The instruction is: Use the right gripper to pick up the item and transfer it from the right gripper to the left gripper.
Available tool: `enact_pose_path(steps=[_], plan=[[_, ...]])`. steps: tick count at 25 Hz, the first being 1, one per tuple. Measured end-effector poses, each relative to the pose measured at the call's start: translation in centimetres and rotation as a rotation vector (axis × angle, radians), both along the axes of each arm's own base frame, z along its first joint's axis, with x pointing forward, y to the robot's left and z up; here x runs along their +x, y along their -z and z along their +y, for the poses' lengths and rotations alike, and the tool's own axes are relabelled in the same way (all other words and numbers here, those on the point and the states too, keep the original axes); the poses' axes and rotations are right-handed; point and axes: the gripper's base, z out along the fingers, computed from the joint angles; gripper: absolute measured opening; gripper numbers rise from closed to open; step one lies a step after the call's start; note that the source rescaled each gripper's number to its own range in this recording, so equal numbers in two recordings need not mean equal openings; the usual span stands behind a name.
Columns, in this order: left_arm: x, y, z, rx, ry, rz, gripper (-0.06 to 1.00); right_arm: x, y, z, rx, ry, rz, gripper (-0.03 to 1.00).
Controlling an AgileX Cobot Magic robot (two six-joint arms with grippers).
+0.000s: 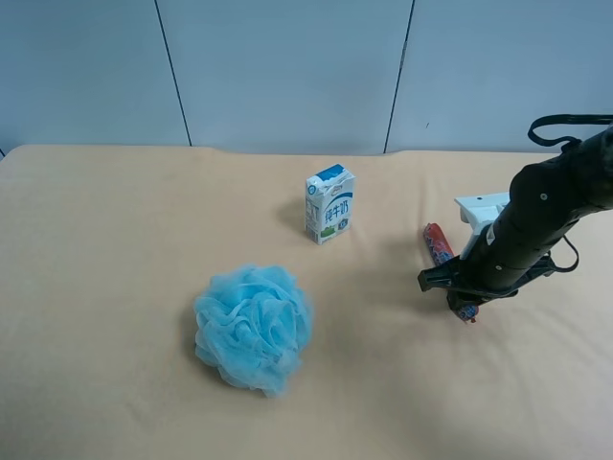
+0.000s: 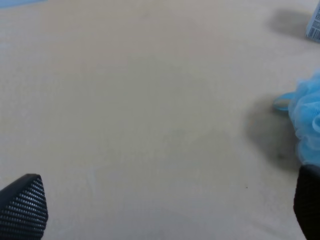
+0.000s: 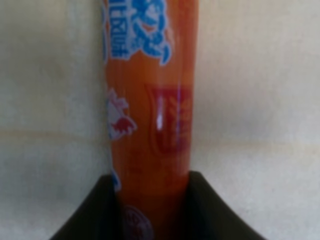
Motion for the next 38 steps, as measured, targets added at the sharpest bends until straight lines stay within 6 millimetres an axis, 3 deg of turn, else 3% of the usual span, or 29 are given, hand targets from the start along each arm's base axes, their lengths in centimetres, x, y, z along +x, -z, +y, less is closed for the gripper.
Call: enact_pose_path(steps=[8, 18, 25, 28, 38], plan=[[0.0, 0.0, 0.0, 0.0, 0.0, 0.0, 1.0, -0.4, -1.1, -0.2, -0.022, -0.065, 0.008, 0.0], [0.0, 0.0, 0.0, 0.0, 0.0, 0.0, 1.0, -1.7, -6.7, -0.5, -0.049, -0.245, -0.119, 0.0], [0.0, 0.0, 0.0, 0.0, 0.0, 0.0, 1.0, -2.0, -9.4, -0.2, -0.048, -0.407, -0.264, 0.0], [0.0, 0.0, 0.0, 0.0, 0.0, 0.0, 1.0, -1.5, -10.3, 0.2, -0.071, -0.512, -0.294, 0.0], [0.0, 0.0, 0.0, 0.0, 0.0, 0.0, 1.0, 1.3, -16.4, 2.8, -0.171, -0.835, -0.495, 0.0]])
